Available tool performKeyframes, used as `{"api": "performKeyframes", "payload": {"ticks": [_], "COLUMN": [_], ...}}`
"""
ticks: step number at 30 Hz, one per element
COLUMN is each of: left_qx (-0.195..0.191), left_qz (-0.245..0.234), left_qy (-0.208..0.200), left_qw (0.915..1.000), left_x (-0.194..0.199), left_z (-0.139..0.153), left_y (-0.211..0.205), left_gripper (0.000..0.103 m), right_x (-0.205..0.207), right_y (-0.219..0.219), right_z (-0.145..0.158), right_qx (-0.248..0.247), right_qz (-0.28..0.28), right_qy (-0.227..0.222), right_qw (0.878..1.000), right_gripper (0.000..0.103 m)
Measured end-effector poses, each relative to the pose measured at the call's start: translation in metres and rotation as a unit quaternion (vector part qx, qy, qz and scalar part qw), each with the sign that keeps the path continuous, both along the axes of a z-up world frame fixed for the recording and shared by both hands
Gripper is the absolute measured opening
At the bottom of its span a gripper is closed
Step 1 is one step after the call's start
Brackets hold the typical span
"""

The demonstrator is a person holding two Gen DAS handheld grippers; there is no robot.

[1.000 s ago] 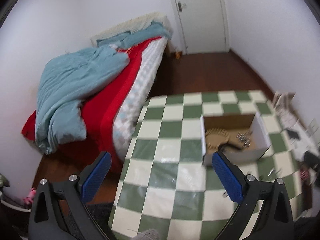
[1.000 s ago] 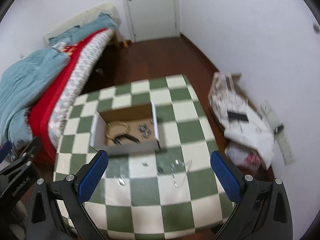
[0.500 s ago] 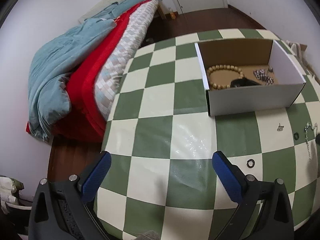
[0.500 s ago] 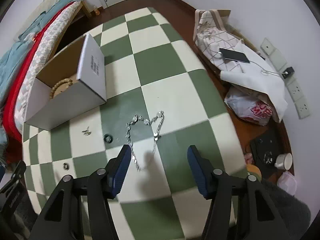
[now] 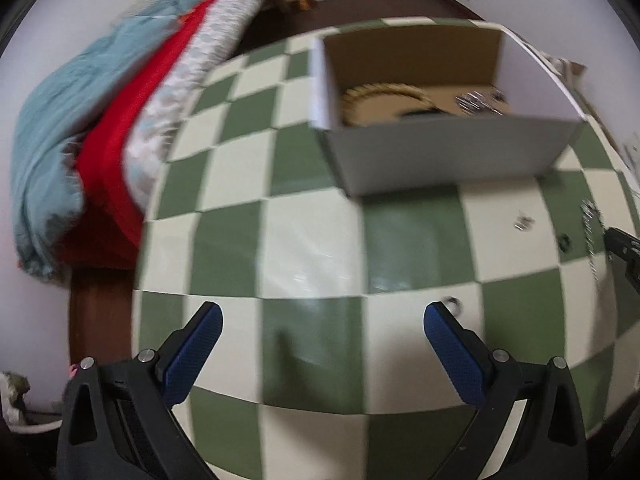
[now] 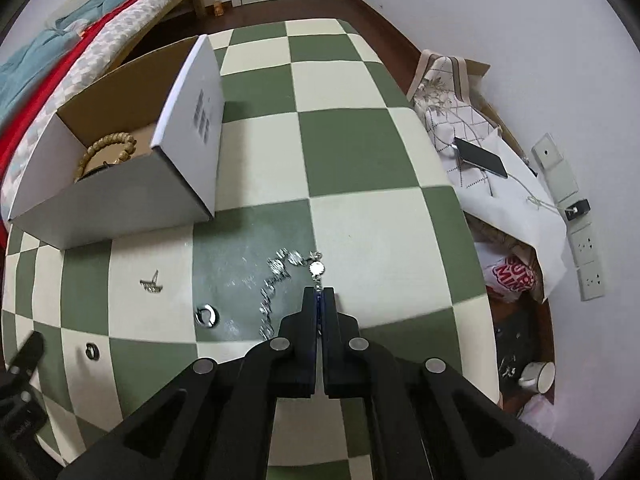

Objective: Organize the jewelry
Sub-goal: 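Grasp the thin silver chain bracelet with the right tool while the left tool grasps a small black ring, then carry the ring and chain bracelet into the box and open both tools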

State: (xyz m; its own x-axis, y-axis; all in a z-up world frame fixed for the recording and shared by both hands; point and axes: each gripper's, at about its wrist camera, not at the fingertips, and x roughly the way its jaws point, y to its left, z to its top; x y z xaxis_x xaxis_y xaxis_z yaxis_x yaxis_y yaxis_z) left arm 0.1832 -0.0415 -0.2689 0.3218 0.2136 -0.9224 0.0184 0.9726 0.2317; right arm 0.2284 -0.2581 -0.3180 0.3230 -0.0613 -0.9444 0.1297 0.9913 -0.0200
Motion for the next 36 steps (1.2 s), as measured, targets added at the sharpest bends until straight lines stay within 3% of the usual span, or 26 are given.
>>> {"api": "performKeyframes", "payload": {"ticks": [5, 7, 11, 15, 25, 31, 36], "left_qx": [-0.025, -0.027, -0.039, -0.066, -0.064, -0.077, -0.082], "left_qz": [-0.031, -0.042, -0.057, -0.065, -0.061, -0.055, -0.049], "left_qy": [0.017, 0.022, 0.013, 0.014, 0.005, -0.012, -0.036], "left_qw": [0.9991, 0.9985, 0.9975, 0.9956, 0.9961, 0.9955, 0.9948], "left_x": [-0.001, 0.000, -0.002, -0.003, -0.002, -0.005, -0.001], "left_z": [-0.011, -0.017, -0.018, -0.015, -0.010, 0.010, 0.033], "left_y": [-0.022, -0.030, -0.038, -0.041, -0.036, -0.030, -0.021], "left_gripper": [0.097, 0.082, 0.066, 0.012, 0.010, 0.010, 0.010], "right_x": [-0.012, -0.016, -0.017, -0.018, -0.027, -0.027, -0.023], "right_y": [-0.021, -0.026, -0.028, -0.028, -0.035, -0.047, -0.056], "right_z": [0.001, 0.001, 0.001, 0.002, 0.029, 0.049, 0.062], "right_qx": [0.011, 0.010, 0.009, 0.010, 0.064, 0.140, 0.169], "right_qz": [-0.026, -0.031, -0.032, -0.032, -0.048, -0.068, -0.083], "right_qy": [0.004, 0.004, 0.004, 0.004, -0.032, -0.052, -0.064], "right_qw": [1.000, 0.999, 0.999, 0.999, 0.996, 0.986, 0.980], "right_gripper": [0.001, 0.001, 0.001, 0.001, 0.001, 0.001, 0.001]}}
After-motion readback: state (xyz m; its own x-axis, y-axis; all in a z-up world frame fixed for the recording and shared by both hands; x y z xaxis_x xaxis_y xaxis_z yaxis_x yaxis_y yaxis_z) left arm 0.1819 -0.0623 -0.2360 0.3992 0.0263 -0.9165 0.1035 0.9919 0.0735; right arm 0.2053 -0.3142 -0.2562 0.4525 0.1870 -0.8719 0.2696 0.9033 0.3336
